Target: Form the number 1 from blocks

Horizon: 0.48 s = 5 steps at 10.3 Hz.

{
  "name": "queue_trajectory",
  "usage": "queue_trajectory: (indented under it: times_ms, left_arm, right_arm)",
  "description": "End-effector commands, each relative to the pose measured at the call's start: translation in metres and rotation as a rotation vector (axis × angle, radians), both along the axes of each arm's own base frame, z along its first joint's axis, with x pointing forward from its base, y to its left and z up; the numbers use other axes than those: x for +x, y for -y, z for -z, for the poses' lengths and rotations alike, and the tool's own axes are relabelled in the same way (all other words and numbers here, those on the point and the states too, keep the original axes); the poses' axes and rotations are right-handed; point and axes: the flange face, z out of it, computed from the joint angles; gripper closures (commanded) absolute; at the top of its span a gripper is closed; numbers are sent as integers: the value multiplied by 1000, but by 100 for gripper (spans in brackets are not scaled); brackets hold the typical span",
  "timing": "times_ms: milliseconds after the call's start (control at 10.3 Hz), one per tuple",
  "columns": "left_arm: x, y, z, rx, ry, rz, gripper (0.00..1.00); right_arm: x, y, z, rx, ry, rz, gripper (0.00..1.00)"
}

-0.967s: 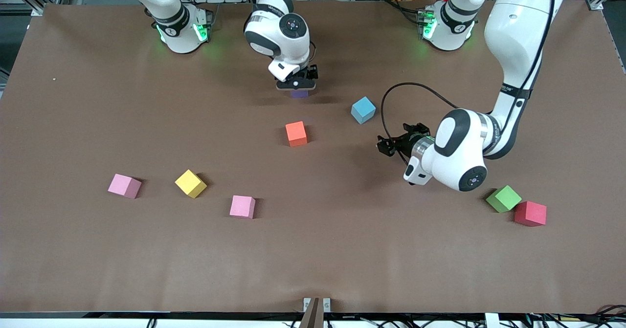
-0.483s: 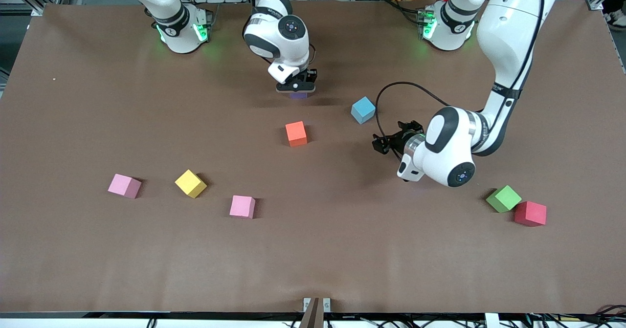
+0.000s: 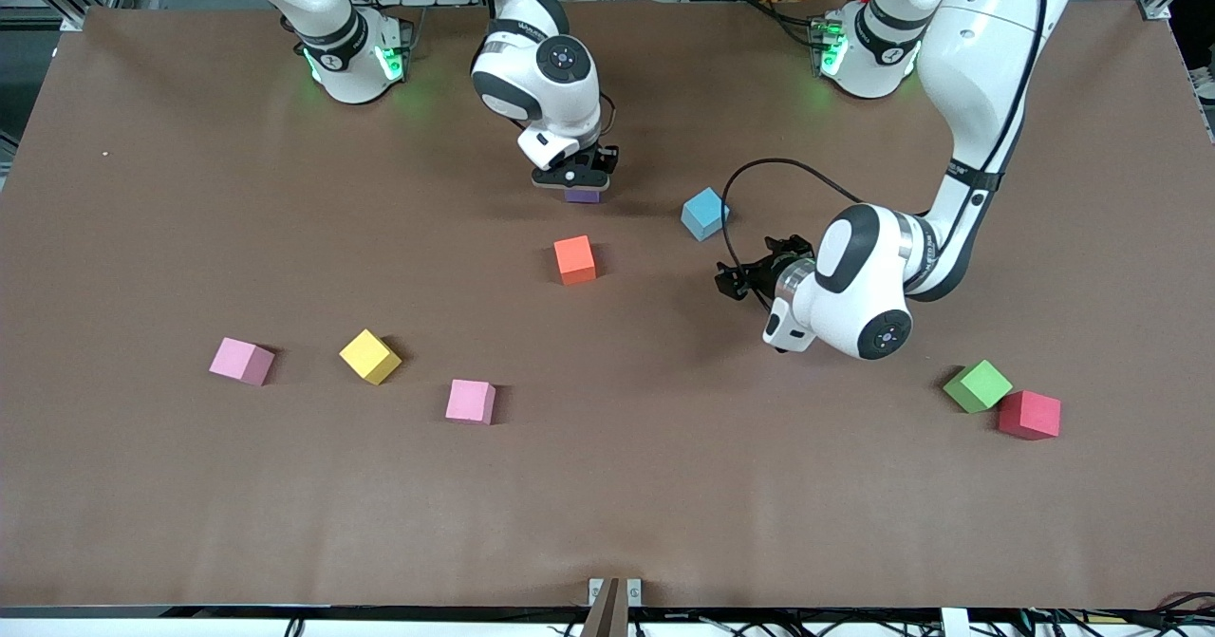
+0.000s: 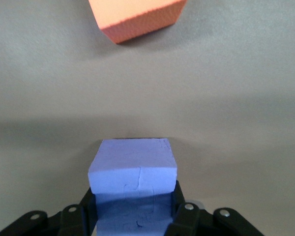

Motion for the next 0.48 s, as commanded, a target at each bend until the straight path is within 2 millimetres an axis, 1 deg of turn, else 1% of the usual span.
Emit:
queue_trajectory:
  times_ms: [0, 97, 290, 387]
  left_arm:
    - [8, 6, -20, -5, 51, -23, 0]
    - [15, 7, -28, -14, 81, -25, 0]
    - [23, 11, -40, 11, 139, 25, 0]
    - [24, 11, -42, 27, 156, 48, 0]
  right_arm:
    - [0, -6, 6, 3, -10, 23, 100]
    - [-1, -7, 9, 5, -17, 23, 100]
    - [-1, -8, 13, 1, -22, 21, 100]
    - [-2, -7, 13, -3, -18, 11, 68]
